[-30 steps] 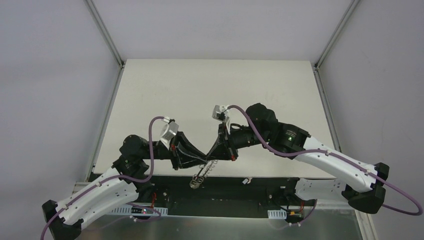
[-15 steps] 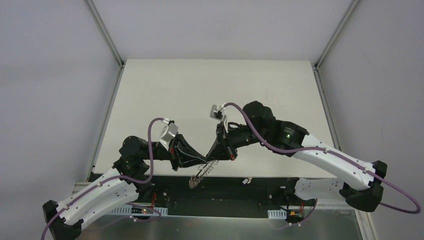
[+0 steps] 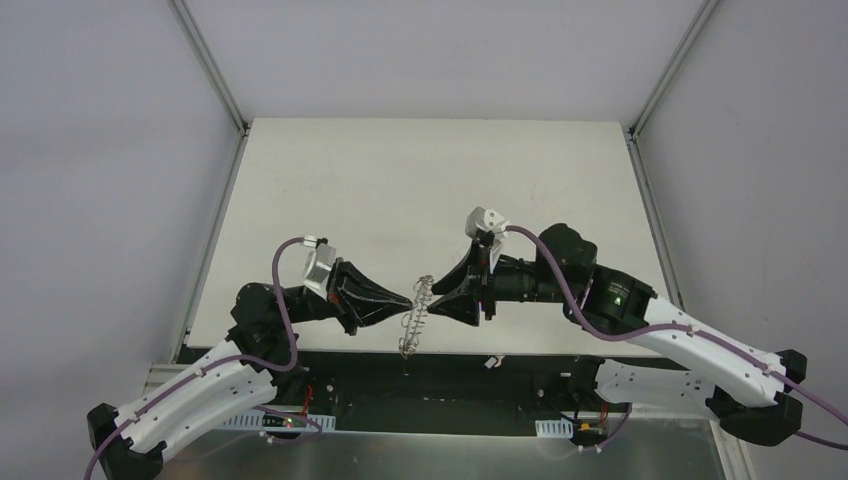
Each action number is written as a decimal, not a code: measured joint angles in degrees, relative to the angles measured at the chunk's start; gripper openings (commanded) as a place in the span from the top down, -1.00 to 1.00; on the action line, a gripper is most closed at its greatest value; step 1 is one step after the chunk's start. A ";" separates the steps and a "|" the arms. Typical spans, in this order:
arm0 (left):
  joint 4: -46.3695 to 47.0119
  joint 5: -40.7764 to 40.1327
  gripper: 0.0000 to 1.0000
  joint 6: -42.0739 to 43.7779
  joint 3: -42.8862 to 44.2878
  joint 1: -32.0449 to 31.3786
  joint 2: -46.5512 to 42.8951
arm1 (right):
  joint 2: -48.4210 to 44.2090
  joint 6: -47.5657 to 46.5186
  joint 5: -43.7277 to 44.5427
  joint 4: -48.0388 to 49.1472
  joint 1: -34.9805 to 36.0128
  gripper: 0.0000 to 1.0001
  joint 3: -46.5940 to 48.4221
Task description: Put the keys on the keyring
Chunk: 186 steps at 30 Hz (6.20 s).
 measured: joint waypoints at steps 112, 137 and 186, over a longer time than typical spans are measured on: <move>-15.82 9.44 1.00 -0.17 12.90 0.00 9.92 | 12.94 -5.09 2.84 -23.98 4.94 1.00 18.53; -7.32 -1.03 1.00 0.13 6.91 0.00 2.27 | 0.15 -11.80 4.48 3.02 5.38 0.04 -5.16; 2.51 -0.90 1.00 -3.32 3.63 0.00 0.24 | 1.05 -17.40 2.21 15.54 7.28 0.68 -4.68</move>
